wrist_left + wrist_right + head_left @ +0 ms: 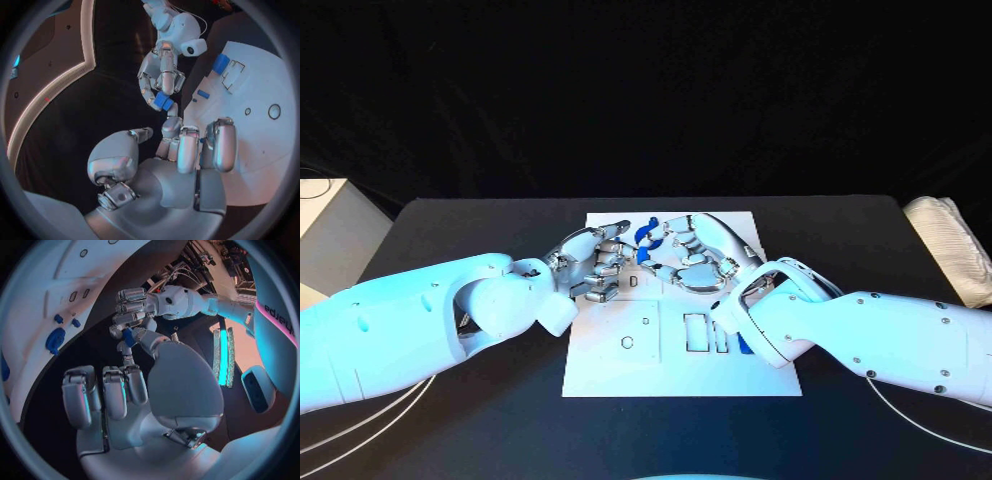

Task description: Assemble the parts on the task board

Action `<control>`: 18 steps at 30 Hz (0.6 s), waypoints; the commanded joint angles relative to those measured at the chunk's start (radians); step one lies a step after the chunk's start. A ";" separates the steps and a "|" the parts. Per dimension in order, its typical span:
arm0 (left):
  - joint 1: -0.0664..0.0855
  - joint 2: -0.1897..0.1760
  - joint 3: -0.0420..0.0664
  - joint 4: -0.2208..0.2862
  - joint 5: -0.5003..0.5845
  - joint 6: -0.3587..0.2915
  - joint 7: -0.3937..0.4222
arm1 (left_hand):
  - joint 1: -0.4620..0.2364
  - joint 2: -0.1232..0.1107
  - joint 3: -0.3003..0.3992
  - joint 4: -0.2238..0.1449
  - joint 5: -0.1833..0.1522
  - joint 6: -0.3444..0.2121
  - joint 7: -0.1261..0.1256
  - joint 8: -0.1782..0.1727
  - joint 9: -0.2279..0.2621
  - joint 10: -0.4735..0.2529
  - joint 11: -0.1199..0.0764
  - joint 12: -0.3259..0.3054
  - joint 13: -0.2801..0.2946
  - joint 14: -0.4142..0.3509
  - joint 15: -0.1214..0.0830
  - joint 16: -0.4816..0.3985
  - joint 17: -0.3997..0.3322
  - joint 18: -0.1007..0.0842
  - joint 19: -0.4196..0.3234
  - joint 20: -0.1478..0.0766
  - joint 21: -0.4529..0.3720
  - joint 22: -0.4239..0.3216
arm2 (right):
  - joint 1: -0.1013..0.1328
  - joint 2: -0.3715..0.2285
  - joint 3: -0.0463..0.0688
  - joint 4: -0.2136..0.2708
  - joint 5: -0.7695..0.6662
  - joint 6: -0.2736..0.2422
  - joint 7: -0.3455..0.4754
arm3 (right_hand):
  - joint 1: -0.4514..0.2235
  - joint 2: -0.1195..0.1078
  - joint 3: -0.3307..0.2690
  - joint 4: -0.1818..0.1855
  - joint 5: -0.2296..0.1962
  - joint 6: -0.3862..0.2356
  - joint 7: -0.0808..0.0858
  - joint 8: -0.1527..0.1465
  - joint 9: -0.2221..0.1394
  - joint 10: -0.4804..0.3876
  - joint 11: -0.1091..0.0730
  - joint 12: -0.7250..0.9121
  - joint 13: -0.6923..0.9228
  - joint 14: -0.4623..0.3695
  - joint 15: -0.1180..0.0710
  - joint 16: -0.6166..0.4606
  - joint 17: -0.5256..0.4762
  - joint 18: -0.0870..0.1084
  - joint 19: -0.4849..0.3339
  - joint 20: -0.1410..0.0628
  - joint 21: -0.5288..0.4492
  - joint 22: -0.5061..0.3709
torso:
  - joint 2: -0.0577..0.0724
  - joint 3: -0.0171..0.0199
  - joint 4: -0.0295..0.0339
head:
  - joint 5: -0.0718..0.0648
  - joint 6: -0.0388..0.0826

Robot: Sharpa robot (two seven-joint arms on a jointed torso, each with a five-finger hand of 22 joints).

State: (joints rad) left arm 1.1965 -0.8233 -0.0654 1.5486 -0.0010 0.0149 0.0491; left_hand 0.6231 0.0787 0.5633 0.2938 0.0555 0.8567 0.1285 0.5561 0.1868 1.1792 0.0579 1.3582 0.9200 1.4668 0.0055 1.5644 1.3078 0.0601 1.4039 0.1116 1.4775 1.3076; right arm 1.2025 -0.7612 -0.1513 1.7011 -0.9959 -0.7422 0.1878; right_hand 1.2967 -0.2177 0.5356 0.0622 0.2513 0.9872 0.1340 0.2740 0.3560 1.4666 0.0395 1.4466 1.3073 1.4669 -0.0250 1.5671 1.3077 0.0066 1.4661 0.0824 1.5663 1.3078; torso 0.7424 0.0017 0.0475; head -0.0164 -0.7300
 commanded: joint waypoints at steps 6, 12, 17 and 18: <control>0.001 -0.011 0.001 -0.039 -0.017 -0.028 -0.004 | 0.007 -0.052 0.021 0.000 0.000 -0.081 0.037 -0.055 -0.005 -0.078 0.031 -0.044 -0.080 0.098 0.019 0.002 0.250 -0.008 -0.006 0.012 0.005 0.038 | -0.001 -0.003 0.001 0.007 -0.014 -0.008 0.005 | 0.008 0.003 0.000 -0.008 0.004 0.000 -0.006 0.001 0.001 0.023 0.006 0.006 0.173 0.104 0.001 0.004 0.263 -0.007 0.105 -0.002 0.005 0.263 | 0.000 0.0009 0.0004 | -0.001 0.000; 0.002 -0.030 0.005 -0.084 -0.012 -0.071 0.018 | 0.019 -0.061 0.031 -0.002 0.001 -0.094 0.046 -0.064 -0.006 -0.108 0.040 -0.058 -0.111 0.091 0.027 -0.003 0.233 -0.003 -0.023 0.020 -0.003 0.018 | -0.001 -0.002 0.001 -0.007 -0.024 0.010 -0.020 | 0.005 -0.001 -0.002 -0.008 0.002 -0.001 -0.006 0.001 0.001 0.022 0.006 0.005 0.172 0.104 0.001 0.003 0.262 -0.007 0.105 -0.001 0.005 0.263 | -0.001 -0.0012 -0.0018 | -0.001 0.000; 0.003 -0.055 0.017 -0.097 0.014 -0.082 0.061 | 0.034 -0.069 0.040 -0.005 0.000 -0.096 0.050 -0.067 -0.005 -0.114 0.043 -0.060 -0.113 0.085 0.031 -0.008 0.220 0.001 -0.035 0.025 -0.010 0.002 | 0.000 0.010 0.000 -0.036 -0.087 0.020 -0.079 | -0.003 -0.003 -0.007 -0.006 -0.015 -0.001 -0.005 0.001 0.001 0.022 0.007 0.005 0.172 0.104 0.002 0.003 0.263 -0.007 0.105 -0.001 0.005 0.263 | 0.000 -0.0039 -0.0028 | -0.003 0.000; 0.003 -0.058 0.019 -0.097 0.019 -0.076 0.066 | 0.038 -0.070 0.042 -0.005 0.001 -0.097 0.050 -0.067 -0.005 -0.116 0.044 -0.061 -0.115 0.084 0.031 -0.009 0.217 0.002 -0.038 0.026 -0.011 0.000 | 0.000 0.011 0.000 -0.039 -0.094 0.021 -0.085 | -0.004 -0.003 -0.008 -0.006 -0.019 -0.001 -0.005 0.000 0.001 0.022 0.007 0.006 0.173 0.104 0.002 0.003 0.262 -0.007 0.105 0.000 0.005 0.263 | 0.000 -0.0043 -0.0027 | -0.003 0.000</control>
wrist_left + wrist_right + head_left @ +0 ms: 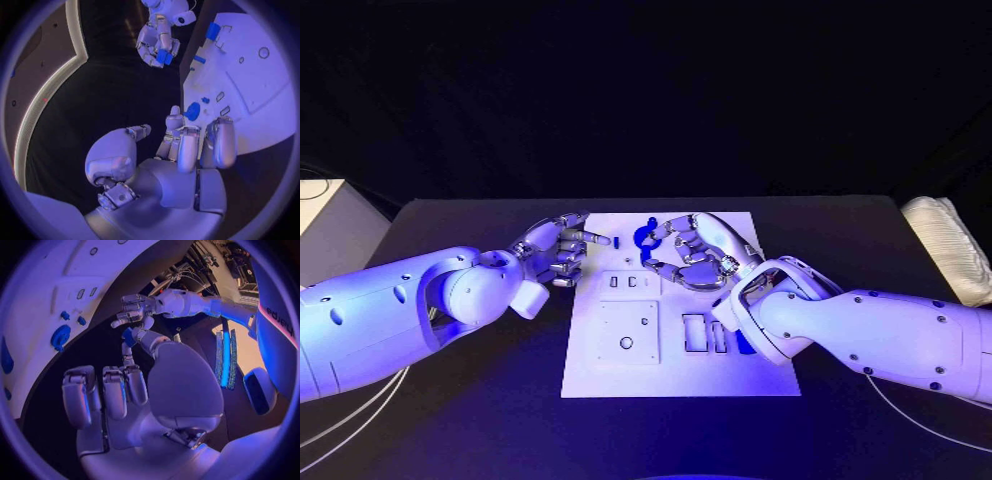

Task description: Assemble the parts on the task board

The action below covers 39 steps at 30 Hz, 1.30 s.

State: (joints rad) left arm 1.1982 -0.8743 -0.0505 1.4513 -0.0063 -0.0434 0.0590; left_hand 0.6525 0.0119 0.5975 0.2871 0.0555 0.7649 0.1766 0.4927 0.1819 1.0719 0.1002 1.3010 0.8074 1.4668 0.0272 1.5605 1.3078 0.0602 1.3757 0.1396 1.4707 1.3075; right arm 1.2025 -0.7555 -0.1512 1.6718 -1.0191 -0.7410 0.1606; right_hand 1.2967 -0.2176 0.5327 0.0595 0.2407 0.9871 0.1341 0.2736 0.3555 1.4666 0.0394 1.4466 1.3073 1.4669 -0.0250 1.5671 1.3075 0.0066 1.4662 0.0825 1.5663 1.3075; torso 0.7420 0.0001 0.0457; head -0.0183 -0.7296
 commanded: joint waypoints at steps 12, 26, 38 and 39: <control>0.018 -0.073 0.031 0.040 0.103 0.095 0.140 | 0.053 -0.019 0.019 -0.008 0.000 -0.019 0.011 -0.013 0.000 -0.040 0.010 -0.012 -0.023 0.075 0.018 -0.011 0.201 0.005 -0.022 0.006 -0.012 -0.014 | -0.010 0.070 -0.007 -0.111 -0.181 0.022 -0.146 | -0.002 0.000 -0.004 -0.005 -0.016 0.003 -0.007 0.002 0.002 0.024 0.005 0.008 0.174 0.104 0.001 0.004 0.263 -0.007 0.105 -0.001 0.004 0.263 | 0.001 0.0005 0.0029 | 0.000 -0.008; 0.022 -0.091 0.033 0.065 0.104 0.099 0.144 | 0.062 -0.025 0.017 -0.011 0.000 -0.023 0.013 -0.016 0.000 -0.043 0.012 -0.013 -0.023 0.075 0.019 -0.011 0.201 0.006 -0.025 0.007 -0.013 -0.017 | -0.040 0.137 -0.011 -0.198 -0.209 0.015 -0.154 | 0.001 0.002 -0.002 -0.007 -0.016 0.004 -0.008 0.003 0.002 0.025 0.005 0.009 0.175 0.104 0.001 0.004 0.263 -0.007 0.105 -0.001 0.004 0.263 | 0.001 0.0007 0.0013 | 0.005 -0.018; 0.022 -0.090 0.033 0.066 0.102 0.098 0.139 | 0.062 -0.025 0.017 -0.011 0.000 -0.023 0.013 -0.016 0.000 -0.043 0.012 -0.013 -0.023 0.075 0.019 -0.011 0.201 0.006 -0.025 0.007 -0.013 -0.017 | -0.059 0.170 -0.018 -0.239 -0.219 0.024 -0.162 | 0.001 0.003 -0.001 -0.007 -0.016 0.005 -0.008 0.004 0.002 0.024 0.005 0.008 0.175 0.104 0.001 0.004 0.263 -0.007 0.105 -0.001 0.004 0.263 | 0.001 0.0019 0.0035 | 0.009 -0.023; 0.022 -0.090 0.033 0.066 0.101 0.098 0.139 | 0.062 -0.025 0.017 -0.011 0.000 -0.023 0.013 -0.016 0.000 -0.043 0.012 -0.013 -0.023 0.075 0.019 -0.011 0.201 0.006 -0.025 0.007 -0.013 -0.017 | -0.060 0.171 -0.018 -0.241 -0.221 0.025 -0.163 | 0.001 0.003 -0.001 -0.007 -0.016 0.005 -0.008 0.004 0.002 0.024 0.005 0.008 0.175 0.104 0.001 0.004 0.263 -0.007 0.105 -0.001 0.004 0.263 | 0.001 0.0018 0.0035 | 0.010 -0.024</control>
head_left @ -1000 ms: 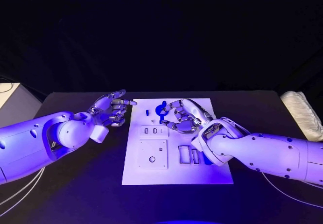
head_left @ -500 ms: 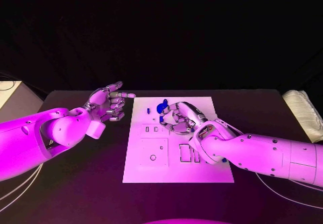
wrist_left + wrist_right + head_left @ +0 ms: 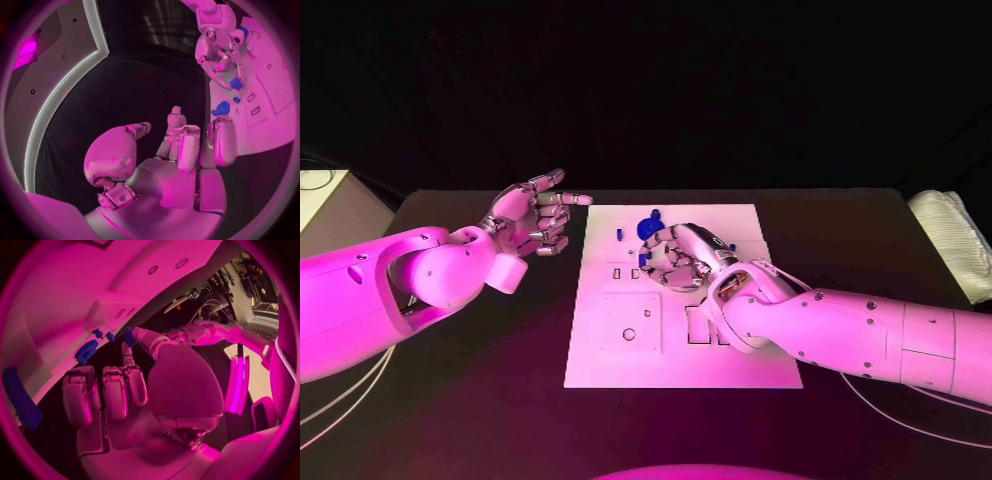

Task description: Assemble the parts on the task board

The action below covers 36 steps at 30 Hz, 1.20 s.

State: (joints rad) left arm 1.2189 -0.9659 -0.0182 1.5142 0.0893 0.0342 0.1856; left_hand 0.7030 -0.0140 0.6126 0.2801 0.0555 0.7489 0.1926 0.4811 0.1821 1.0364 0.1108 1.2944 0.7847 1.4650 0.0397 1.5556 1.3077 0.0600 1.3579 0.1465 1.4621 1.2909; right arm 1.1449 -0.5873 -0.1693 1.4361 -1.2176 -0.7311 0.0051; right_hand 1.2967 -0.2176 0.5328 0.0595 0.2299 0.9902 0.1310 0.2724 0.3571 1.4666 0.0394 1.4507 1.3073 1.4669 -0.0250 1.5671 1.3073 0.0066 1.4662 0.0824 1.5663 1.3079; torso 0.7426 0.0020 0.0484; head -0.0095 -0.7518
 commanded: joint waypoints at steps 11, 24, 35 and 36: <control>0.002 0.001 0.001 0.003 -0.005 0.022 0.008 | 0.014 -0.001 0.000 -0.004 0.000 -0.008 -0.003 -0.005 0.000 -0.007 0.002 -0.005 0.002 0.077 0.007 -0.006 0.202 0.006 -0.007 0.001 -0.004 0.000 | -0.007 0.006 -0.003 -0.017 -0.046 0.043 -0.036 | 0.001 0.004 -0.001 -0.007 -0.005 0.003 -0.005 0.005 0.001 0.025 0.004 0.005 0.175 0.104 0.000 0.004 0.263 -0.007 0.105 -0.001 0.005 0.263 | 0.000 -0.0002 -0.0016 | 0.004 -0.005; 0.002 0.001 0.001 0.003 -0.012 0.023 0.002 | 0.016 -0.003 0.000 -0.004 -0.001 -0.008 -0.002 -0.005 0.000 -0.008 0.002 -0.005 0.001 0.078 0.008 -0.005 0.203 0.006 -0.007 0.001 -0.004 -0.001 | -0.008 0.006 -0.005 -0.014 -0.071 0.082 -0.069 | 0.000 0.005 -0.001 -0.007 -0.006 0.004 -0.006 0.006 0.001 0.024 0.004 0.003 0.174 0.104 0.000 0.003 0.262 -0.007 0.105 -0.001 0.005 0.263 | 0.000 -0.0001 -0.0006 | 0.003 -0.007; 0.002 0.000 0.001 0.001 -0.018 0.024 -0.001 | 0.017 -0.003 -0.001 -0.004 -0.001 -0.008 -0.002 -0.005 0.000 -0.009 0.002 -0.005 0.001 0.078 0.008 -0.005 0.203 0.006 -0.007 0.001 -0.004 0.000 | -0.008 0.004 -0.005 -0.010 -0.072 0.083 -0.069 | 0.000 0.004 -0.001 -0.007 -0.006 0.004 -0.006 0.006 0.001 0.024 0.004 0.004 0.174 0.103 0.000 0.003 0.261 -0.007 0.105 -0.002 0.005 0.263 | 0.000 -0.0007 -0.0002 | 0.003 -0.009; 0.002 0.000 0.001 0.001 -0.018 0.024 -0.001 | 0.017 -0.003 -0.001 -0.004 -0.001 -0.008 -0.002 -0.005 0.000 -0.009 0.002 -0.005 0.001 0.078 0.008 -0.005 0.203 0.006 -0.007 0.001 -0.004 0.000 | -0.008 0.004 -0.005 -0.010 -0.072 0.083 -0.069 | 0.000 0.004 -0.001 -0.007 -0.006 0.004 -0.006 0.006 0.001 0.024 0.004 0.004 0.174 0.103 0.000 0.003 0.261 -0.007 0.105 -0.002 0.005 0.263 | 0.000 -0.0008 -0.0004 | 0.003 -0.009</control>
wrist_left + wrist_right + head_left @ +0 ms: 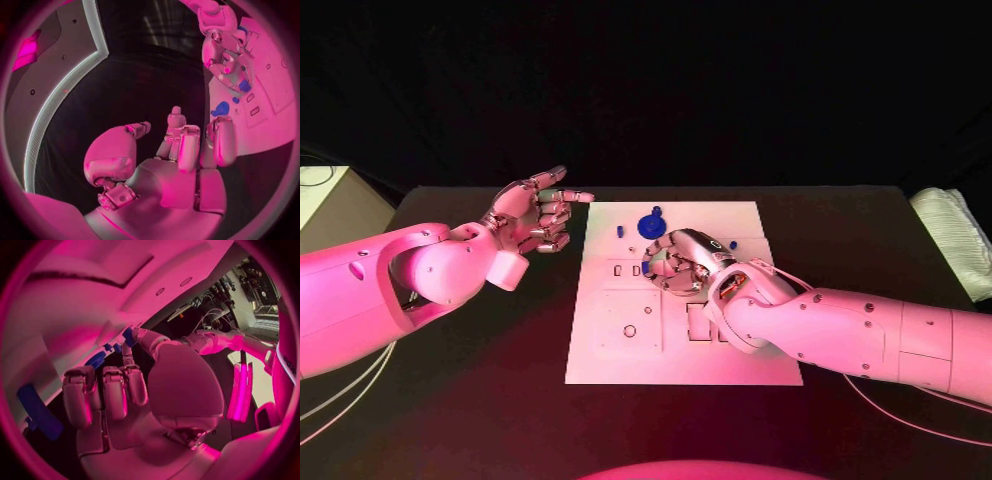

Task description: Assemble the parts on the task board

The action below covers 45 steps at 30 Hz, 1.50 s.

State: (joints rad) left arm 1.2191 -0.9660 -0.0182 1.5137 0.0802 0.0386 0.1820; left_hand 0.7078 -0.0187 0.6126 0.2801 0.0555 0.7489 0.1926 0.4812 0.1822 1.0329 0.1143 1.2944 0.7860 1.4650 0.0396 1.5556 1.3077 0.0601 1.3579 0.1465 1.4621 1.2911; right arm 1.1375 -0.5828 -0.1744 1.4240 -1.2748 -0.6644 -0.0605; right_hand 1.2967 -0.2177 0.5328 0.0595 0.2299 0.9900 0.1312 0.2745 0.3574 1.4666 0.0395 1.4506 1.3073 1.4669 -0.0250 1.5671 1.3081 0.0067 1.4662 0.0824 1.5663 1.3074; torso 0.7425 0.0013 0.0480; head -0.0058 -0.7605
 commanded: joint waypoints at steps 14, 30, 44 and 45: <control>0.001 0.001 0.001 0.001 -0.017 0.024 -0.001 | 0.014 0.000 -0.002 -0.004 -0.001 -0.008 -0.002 -0.006 0.000 -0.006 -0.001 -0.005 -0.001 0.077 0.008 -0.005 0.203 0.006 -0.007 0.001 -0.004 -0.001 | -0.002 -0.004 0.000 0.003 -0.019 0.029 -0.011 | -0.001 0.004 -0.001 -0.008 -0.007 0.005 -0.006 0.004 0.001 0.023 0.004 0.002 0.173 0.103 0.000 0.002 0.259 -0.007 0.105 -0.002 0.005 0.263 | 0.000 0.0004 -0.0007 | -0.002 0.000; 0.001 0.001 0.001 0.000 -0.021 0.025 -0.003 | 0.016 -0.002 -0.003 -0.005 -0.001 -0.009 -0.002 -0.006 0.000 -0.006 -0.001 -0.005 0.000 0.078 0.009 -0.005 0.203 0.005 -0.006 0.002 -0.004 0.000 | -0.002 -0.005 0.000 0.006 -0.019 0.030 -0.011 | -0.006 -0.001 -0.004 -0.007 -0.010 0.000 -0.004 0.001 0.000 0.019 0.005 -0.003 0.169 0.103 0.000 0.002 0.257 -0.007 0.105 -0.002 0.005 0.263 | 0.000 0.0000 -0.0010 | -0.002 -0.002; 0.001 0.001 0.001 0.000 -0.021 0.025 -0.003 | 0.016 -0.002 -0.003 -0.005 -0.001 -0.009 -0.002 -0.006 0.000 -0.006 -0.001 -0.005 0.000 0.078 0.009 -0.005 0.203 0.005 -0.006 0.002 -0.004 0.000 | -0.002 -0.006 0.000 0.007 -0.020 0.034 -0.014 | -0.016 -0.011 -0.012 -0.005 -0.017 -0.020 0.002 -0.011 -0.005 0.009 0.010 -0.016 0.160 0.102 0.004 0.001 0.256 -0.007 0.105 0.000 0.005 0.263 | 0.000 0.0000 -0.0005 | -0.003 -0.002; 0.001 0.001 0.001 0.000 -0.021 0.025 -0.003 | 0.016 -0.002 -0.003 -0.005 -0.001 -0.009 -0.002 -0.006 0.000 -0.006 -0.001 -0.005 0.000 0.078 0.009 -0.005 0.203 0.005 -0.006 0.002 -0.004 0.000 | -0.002 -0.006 0.000 0.007 -0.020 0.035 -0.015 | -0.018 -0.013 -0.013 -0.005 -0.018 -0.022 0.003 -0.013 -0.006 0.009 0.011 -0.017 0.160 0.102 0.005 0.001 0.255 -0.007 0.105 0.001 0.005 0.263 | 0.000 0.0001 -0.0007 | -0.003 -0.002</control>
State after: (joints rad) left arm 1.2192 -0.9661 -0.0183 1.5123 0.0640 0.0447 0.1753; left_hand 0.7158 -0.0186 0.6125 0.2801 0.0555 0.7489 0.1926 0.4813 0.1822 1.0330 0.1142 1.2944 0.7859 1.4650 0.0395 1.5556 1.3077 0.0601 1.3579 0.1465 1.4622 1.2912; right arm 1.1368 -0.5885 -0.1746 1.4289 -1.2836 -0.6442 -0.0735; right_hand 1.2875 -0.2268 0.5273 0.0540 0.2180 0.9731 0.1342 0.2685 0.3528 1.4659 0.0460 1.4402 1.3073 1.4669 -0.0250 1.5671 1.3076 0.0066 1.4662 0.0825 1.5663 1.3077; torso 0.7423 0.0013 0.0471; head -0.0088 -0.7626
